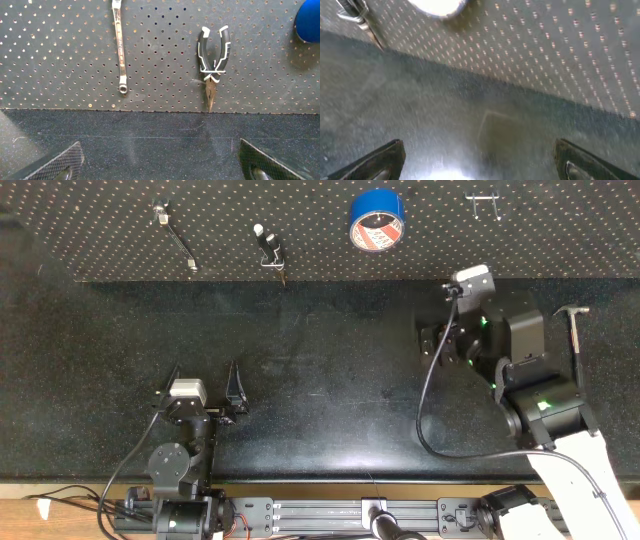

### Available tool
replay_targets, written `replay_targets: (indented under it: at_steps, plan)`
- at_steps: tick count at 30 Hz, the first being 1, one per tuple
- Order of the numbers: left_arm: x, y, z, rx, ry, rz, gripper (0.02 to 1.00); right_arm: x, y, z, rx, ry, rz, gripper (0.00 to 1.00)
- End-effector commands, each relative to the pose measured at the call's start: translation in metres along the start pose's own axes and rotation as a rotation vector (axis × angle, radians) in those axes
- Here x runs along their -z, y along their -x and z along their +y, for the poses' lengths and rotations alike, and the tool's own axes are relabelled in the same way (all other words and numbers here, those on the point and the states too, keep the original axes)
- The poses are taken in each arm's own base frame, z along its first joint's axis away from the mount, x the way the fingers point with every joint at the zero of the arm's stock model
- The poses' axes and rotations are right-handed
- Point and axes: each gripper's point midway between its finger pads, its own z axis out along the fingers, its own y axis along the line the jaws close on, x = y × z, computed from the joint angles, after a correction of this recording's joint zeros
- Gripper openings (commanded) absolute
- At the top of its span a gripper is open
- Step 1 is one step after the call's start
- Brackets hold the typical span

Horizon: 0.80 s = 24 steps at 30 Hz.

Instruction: Place Tools Onto Pegboard

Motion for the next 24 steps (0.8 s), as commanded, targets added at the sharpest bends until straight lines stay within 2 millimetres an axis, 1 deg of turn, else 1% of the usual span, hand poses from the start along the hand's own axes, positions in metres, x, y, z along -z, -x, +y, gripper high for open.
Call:
replay_targets:
  at_steps: [1,3,4,5,6,10,12,13,15,16,19,20,22,24]
  plan:
    - [0.000,-0.001,-0.001,-0.017,-0.008,0.000,0.996,0.008,-0.032,-0.041,-0.103,-0.099,0.115,0.963]
    - [0.000,-0.001,-0.001,-0.017,-0.008,0.000,0.998,0.012,-0.054,-0.068,-0.174,-0.178,0.198,0.963]
    - [0.000,-0.001,-0.001,-0.017,-0.008,0.001,0.996,0.016,-0.070,-0.089,-0.228,-0.237,0.254,0.963]
    - [0.000,-0.001,-0.001,-0.017,-0.008,0.000,0.996,0.017,-0.077,-0.098,-0.250,-0.263,0.277,0.963]
    - [0.000,-0.001,-0.001,-0.017,-0.008,0.001,0.996,0.021,-0.092,-0.115,-0.299,-0.313,0.330,0.963]
    - [0.000,-0.001,-0.001,-0.017,-0.008,0.001,0.996,0.023,-0.119,-0.147,-0.366,-0.384,0.427,0.963]
    - [0.000,-0.001,-0.001,-0.017,-0.008,0.000,0.996,0.027,-0.143,-0.170,-0.392,-0.483,0.525,0.963]
    - [0.000,-0.001,-0.001,-0.017,-0.008,0.000,0.996,0.028,-0.149,-0.177,-0.380,-0.501,0.557,0.963]
    - [0.000,-0.001,-0.001,-0.017,-0.008,0.000,0.996,0.026,-0.162,-0.190,-0.327,-0.483,0.616,0.963]
    - [0.000,-0.001,-0.001,-0.017,-0.008,0.001,0.996,0.026,-0.168,-0.197,-0.329,-0.485,0.635,0.963]
    - [0.000,-0.001,-0.001,-0.017,-0.008,0.000,0.996,0.032,-0.190,-0.226,-0.414,-0.523,0.661,0.963]
    - [0.000,-0.001,-0.001,-0.017,-0.008,0.001,0.996,0.032,-0.199,-0.235,-0.430,-0.501,0.662,0.963]
    - [0.000,-0.001,-0.001,-0.017,-0.008,0.000,0.998,0.021,-0.206,-0.241,-0.404,-0.394,0.637,0.963]
    - [0.000,-0.001,-0.001,-0.017,-0.008,0.000,0.996,0.015,-0.214,-0.242,-0.370,-0.347,0.656,0.963]
